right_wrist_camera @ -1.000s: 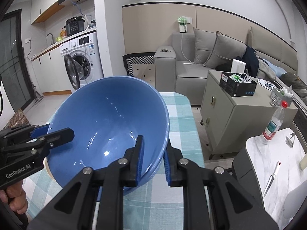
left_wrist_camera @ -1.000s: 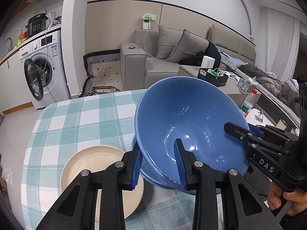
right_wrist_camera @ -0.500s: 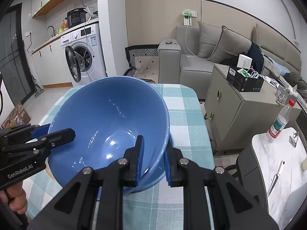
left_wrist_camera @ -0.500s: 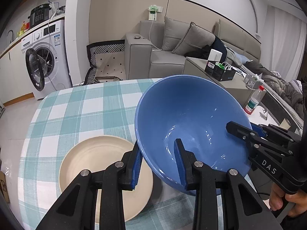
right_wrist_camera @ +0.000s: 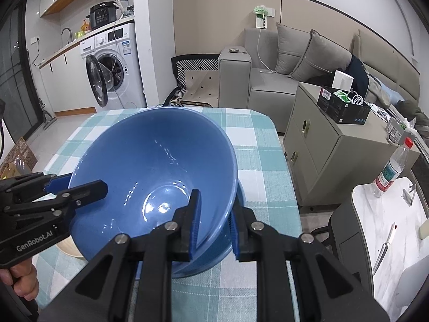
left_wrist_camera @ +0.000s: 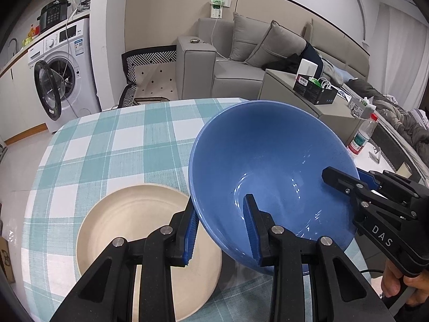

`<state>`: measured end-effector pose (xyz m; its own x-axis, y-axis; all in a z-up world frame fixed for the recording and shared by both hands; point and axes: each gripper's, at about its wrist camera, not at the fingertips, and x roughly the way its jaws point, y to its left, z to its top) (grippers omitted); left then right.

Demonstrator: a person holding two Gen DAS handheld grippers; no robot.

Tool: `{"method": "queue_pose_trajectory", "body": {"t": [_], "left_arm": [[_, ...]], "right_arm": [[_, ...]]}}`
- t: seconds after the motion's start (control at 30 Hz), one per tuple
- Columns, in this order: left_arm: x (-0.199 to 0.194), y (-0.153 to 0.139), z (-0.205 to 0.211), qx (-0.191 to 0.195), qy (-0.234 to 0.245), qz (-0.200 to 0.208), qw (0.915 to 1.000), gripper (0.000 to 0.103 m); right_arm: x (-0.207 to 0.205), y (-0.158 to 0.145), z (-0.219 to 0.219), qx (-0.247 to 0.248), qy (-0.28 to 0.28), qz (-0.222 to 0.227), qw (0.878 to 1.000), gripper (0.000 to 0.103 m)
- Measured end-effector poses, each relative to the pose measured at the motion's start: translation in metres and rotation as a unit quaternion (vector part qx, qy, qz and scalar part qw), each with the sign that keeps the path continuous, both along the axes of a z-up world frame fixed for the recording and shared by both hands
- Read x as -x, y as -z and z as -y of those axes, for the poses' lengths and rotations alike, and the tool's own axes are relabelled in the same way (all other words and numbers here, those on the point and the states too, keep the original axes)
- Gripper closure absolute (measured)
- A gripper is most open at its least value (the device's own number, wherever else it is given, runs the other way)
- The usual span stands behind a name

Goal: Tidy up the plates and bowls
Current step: 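Lower the held blue bowl into the nested blue bowls and open both grippers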

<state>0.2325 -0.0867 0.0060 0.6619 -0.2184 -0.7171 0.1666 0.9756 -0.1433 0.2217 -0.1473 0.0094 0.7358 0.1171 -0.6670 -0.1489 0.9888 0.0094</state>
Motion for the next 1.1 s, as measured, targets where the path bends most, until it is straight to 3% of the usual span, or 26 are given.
{"method": "queue_pose_trajectory", "body": {"t": [0.63,1.1], "left_arm": [[-0.015,0.023,0.011,-0.016,0.002,-0.019,0.9997,0.071],[-0.016,0.027,0.02,-0.05,0.006,-0.015,0.9986,0.067]], "right_arm": [[-0.005,0.017,-0.004,0.019,0.009,-0.009,1.0,0.081],[-0.003,0.027,-0.014,0.056,0.007,-0.01,0.998,0.075]]}}
